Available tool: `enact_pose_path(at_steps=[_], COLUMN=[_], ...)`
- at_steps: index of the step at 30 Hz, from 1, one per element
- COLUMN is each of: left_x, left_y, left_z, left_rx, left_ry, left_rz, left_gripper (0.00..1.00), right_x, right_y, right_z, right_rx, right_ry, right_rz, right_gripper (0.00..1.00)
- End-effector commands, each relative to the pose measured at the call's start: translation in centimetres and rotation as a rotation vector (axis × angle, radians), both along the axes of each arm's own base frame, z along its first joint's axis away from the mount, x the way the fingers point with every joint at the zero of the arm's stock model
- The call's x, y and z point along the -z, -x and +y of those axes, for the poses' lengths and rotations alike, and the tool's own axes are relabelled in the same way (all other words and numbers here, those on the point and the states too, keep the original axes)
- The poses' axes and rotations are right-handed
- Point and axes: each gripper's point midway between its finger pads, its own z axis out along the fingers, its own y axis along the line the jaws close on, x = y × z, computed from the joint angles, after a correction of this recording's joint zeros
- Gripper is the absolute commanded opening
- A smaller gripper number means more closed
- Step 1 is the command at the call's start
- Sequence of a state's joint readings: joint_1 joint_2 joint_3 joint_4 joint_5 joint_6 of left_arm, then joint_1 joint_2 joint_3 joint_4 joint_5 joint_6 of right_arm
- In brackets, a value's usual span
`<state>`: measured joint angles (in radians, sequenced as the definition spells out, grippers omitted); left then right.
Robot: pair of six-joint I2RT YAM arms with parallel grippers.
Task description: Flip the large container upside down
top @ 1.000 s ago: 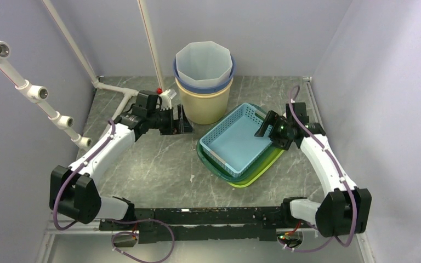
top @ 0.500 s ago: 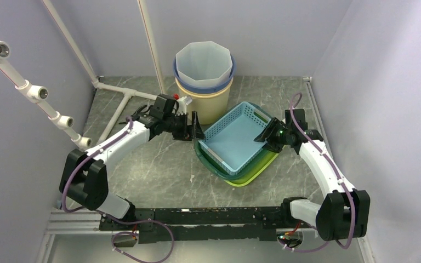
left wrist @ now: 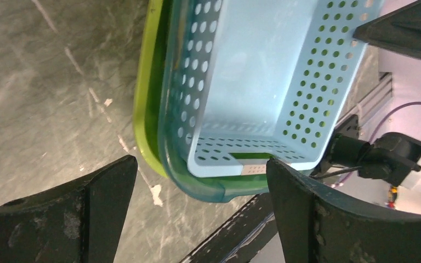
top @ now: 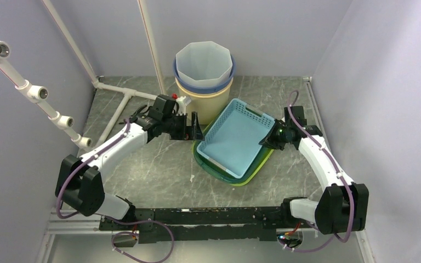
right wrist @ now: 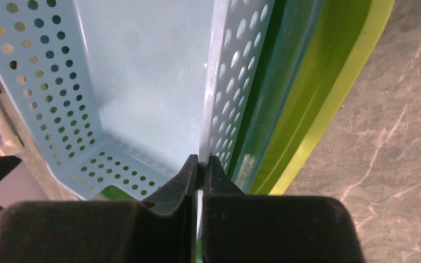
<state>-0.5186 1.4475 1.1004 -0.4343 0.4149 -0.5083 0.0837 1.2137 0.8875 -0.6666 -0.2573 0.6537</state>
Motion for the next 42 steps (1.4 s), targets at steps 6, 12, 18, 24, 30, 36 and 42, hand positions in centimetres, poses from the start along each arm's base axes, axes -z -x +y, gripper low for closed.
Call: enact_pose_path(at_steps=[6, 12, 18, 24, 30, 36, 42], left_x=[-3.8, -4.1, -4.2, -3.3, -3.0, -2.8, -4.1], left_y=[-0.1, 0.6, 1.4, 1.5, 1.9, 2.2, 1.5], left_z=[3.9, 2.7, 0.8, -0.7, -2.9, -3.8, -2.9], left_rx=[-0.006, 0.03, 0.114, 0.161, 0.202, 0.212, 0.143], left_ry=[-0.2, -0.117, -0.03, -0.027, -0.018, -0.067, -0.108], left_rz=[-0.143, -0.134, -0.112, -0.079, -0.075, -0.084, -0.152], left_gripper=[0.94, 0.94, 0.91, 0.85, 0.66, 0.52, 0.71], right_x=[-3.0, -4.6, -7.1, -7.9, -7.1, -6.4, -6.0], right_y=[2.3, 3.0, 3.2, 3.7, 3.8, 3.6, 3.4], right_z=[3.1, 4.1, 4.7, 5.3, 5.1, 4.0, 2.8], right_rx=[-0.267, -0.373, -0.361, -0.286, -0.281, -0.271, -0.261], right_ry=[-0.117, -0.158, -0.202, -0.285, -0.264, -0.188, -0.101], right_rz=[-0.104, -0.115, -0.171, -0.195, -0.165, -0.147, -0.124], right_gripper=[0.0, 0.0, 0.0, 0.0, 0.0, 0.0, 0.0])
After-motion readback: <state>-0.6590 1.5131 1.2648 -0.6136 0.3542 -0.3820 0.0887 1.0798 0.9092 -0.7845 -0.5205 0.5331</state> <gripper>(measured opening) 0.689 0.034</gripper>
